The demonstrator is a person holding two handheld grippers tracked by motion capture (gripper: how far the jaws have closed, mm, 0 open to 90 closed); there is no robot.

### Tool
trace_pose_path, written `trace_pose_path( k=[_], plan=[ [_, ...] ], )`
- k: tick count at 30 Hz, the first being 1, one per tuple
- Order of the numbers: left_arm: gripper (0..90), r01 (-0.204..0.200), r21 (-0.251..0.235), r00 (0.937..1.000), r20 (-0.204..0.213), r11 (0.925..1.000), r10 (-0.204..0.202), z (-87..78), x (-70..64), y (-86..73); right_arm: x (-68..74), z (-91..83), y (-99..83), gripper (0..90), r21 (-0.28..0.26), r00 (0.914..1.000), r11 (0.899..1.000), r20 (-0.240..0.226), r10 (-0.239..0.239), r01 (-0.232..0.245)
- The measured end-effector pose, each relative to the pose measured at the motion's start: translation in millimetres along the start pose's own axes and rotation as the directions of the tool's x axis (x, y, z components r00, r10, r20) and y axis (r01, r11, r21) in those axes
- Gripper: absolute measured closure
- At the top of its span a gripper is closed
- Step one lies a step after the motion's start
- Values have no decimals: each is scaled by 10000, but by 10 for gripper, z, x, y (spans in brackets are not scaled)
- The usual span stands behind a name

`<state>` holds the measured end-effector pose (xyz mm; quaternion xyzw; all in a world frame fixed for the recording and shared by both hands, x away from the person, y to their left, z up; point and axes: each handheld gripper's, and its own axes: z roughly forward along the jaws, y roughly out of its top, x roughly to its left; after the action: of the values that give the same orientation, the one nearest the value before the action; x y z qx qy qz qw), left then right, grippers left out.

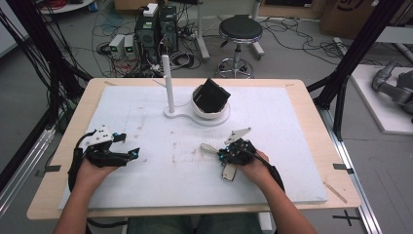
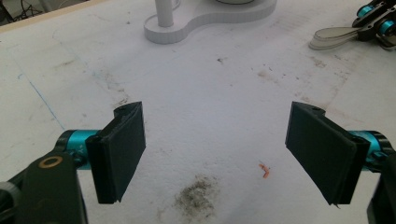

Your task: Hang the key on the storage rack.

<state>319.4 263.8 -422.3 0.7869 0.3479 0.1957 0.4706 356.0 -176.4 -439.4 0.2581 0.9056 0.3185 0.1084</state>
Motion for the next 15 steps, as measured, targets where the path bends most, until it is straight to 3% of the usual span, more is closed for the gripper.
trace_pose_path(
  k=[6, 15],
  plan=[
    [201, -15, -1, 10000, -30, 10000, 15, -8, 10, -1, 0, -13, 15, 822, 5, 9995, 9996, -143, 290, -290],
    [201, 49, -102, 10000, -49, 9999, -49, -35, 14, 0, 88, -173, 204, 825, -1061, 9998, 9943, -149, -111, 95]
  ],
)
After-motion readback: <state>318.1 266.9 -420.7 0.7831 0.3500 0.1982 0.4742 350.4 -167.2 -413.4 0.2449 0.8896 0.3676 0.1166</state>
